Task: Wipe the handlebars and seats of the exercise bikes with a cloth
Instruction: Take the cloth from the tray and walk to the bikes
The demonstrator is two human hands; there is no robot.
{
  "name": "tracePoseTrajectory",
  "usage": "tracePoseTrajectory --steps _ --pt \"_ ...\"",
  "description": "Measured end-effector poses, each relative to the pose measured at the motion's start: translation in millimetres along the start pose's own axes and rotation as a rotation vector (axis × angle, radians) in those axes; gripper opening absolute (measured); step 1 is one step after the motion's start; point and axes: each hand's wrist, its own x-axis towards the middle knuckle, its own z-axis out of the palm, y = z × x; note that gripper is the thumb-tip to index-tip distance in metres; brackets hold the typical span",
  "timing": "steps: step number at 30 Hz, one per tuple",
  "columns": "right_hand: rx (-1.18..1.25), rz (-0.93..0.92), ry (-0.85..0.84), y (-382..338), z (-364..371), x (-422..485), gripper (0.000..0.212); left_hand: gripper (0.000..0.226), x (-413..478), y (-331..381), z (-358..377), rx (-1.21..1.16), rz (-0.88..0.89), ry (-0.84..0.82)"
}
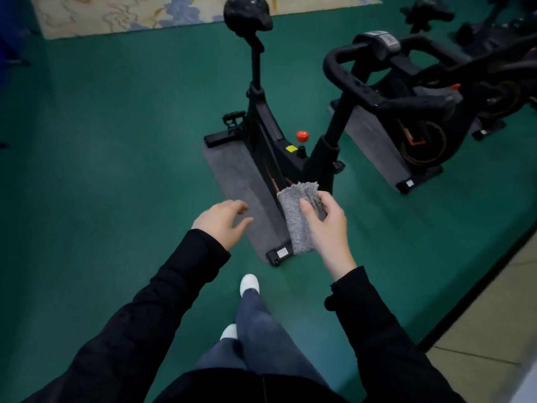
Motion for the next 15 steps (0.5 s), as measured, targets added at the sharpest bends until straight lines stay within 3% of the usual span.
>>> tracePoseTrajectory --steps 5,15 --pt "0.030 -0.019 -0.030 2.9 14.6 49.7 0.005 0.039 28.7 -10.8 -9.0 0.231 -0.015 -0.032" --pt "0.052 -0.012 -0.104 -7.5 27.9 141.5 0.005 0.041 120.1 -4.0 -38.6 0.298 -0.046 -0.032"
